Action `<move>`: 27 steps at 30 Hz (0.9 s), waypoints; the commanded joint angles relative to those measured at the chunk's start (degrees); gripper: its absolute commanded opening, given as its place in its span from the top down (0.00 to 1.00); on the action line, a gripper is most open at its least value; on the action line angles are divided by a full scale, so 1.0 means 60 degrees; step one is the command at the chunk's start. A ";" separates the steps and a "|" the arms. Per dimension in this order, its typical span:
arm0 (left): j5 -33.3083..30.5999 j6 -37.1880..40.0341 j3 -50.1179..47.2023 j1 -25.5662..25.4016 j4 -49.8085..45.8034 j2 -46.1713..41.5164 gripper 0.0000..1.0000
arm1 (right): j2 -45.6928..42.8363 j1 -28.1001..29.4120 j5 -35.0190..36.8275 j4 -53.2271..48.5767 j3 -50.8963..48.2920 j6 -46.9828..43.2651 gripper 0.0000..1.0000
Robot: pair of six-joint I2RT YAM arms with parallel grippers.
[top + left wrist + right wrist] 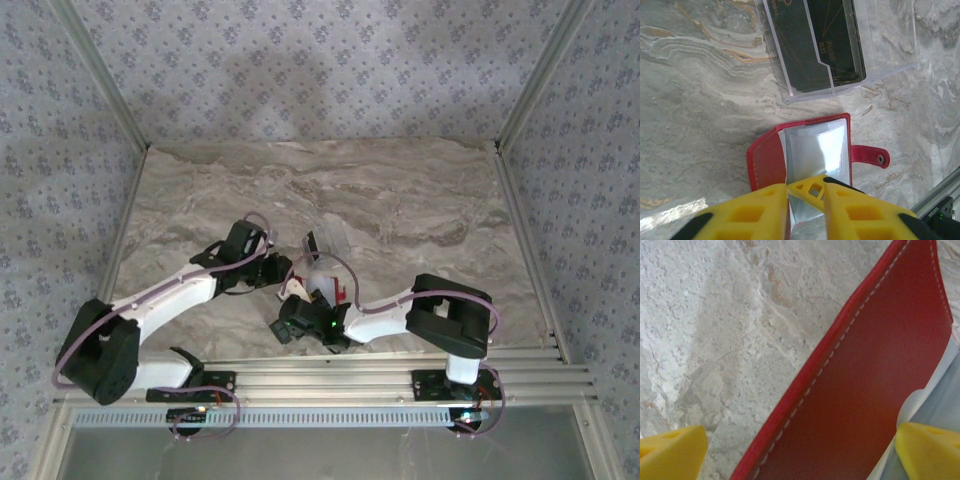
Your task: Put the credit cards into the card holder
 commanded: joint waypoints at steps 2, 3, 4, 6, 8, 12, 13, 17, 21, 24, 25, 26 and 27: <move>0.0606 0.0020 0.0252 0.0022 0.0542 0.0531 0.83 | 0.1027 -0.0069 -0.1255 -0.1212 -0.0483 0.0301 0.00; 0.0620 -0.0001 0.0173 0.0017 0.0636 0.0628 0.84 | 0.1017 -0.0077 -0.1268 -0.1205 -0.0480 0.0299 0.00; 0.0648 0.0005 0.0113 0.0006 0.0693 0.0720 0.86 | 0.1002 -0.0083 -0.1276 -0.1204 -0.0480 0.0291 0.00; 0.0636 0.0038 0.0011 -0.0024 0.0726 0.0859 0.88 | 0.0962 -0.0116 -0.1338 -0.1202 -0.0484 0.0277 0.00; 0.0542 0.0030 -0.0142 -0.0063 0.0738 0.0913 0.89 | 0.0918 -0.0146 -0.1439 -0.1188 -0.0480 0.0250 0.00; 0.0343 -0.0001 -0.0645 -0.0144 0.0959 0.0934 0.91 | 0.0738 -0.0216 -0.1827 -0.1018 -0.0532 0.0259 0.00; 0.0342 -0.0009 -0.0784 -0.0155 0.1070 0.0956 0.91 | 0.0650 -0.0241 -0.2011 -0.0859 -0.0613 0.0244 0.00; 0.0195 -0.0081 -0.1175 -0.0300 0.1427 0.0976 0.93 | 0.0285 -0.0402 -0.2720 -0.0393 -0.0892 0.0081 0.00; -0.0329 -0.0012 -0.1252 -0.0574 0.1183 0.0928 0.94 | -0.0220 -0.0519 -0.3197 -0.0092 -0.1149 0.0187 0.00; -0.0571 -0.0051 -0.1446 -0.0621 0.1192 0.0836 0.96 | -0.0621 -0.0580 -0.3314 -0.0089 -0.1295 0.0214 0.00; -0.0663 -0.0061 -0.1518 -0.0623 0.1178 0.0793 0.96 | -0.0764 -0.0633 -0.3370 -0.0091 -0.1343 0.0232 0.00; -0.0708 -0.0072 -0.1584 -0.0618 0.1178 0.0746 0.96 | -0.0856 -0.0671 -0.3417 -0.0091 -0.1376 0.0259 0.00; -0.0758 -0.0065 -0.1651 -0.0614 0.1185 0.0692 0.97 | -0.0955 -0.0746 -0.3485 -0.0105 -0.1427 0.0285 0.00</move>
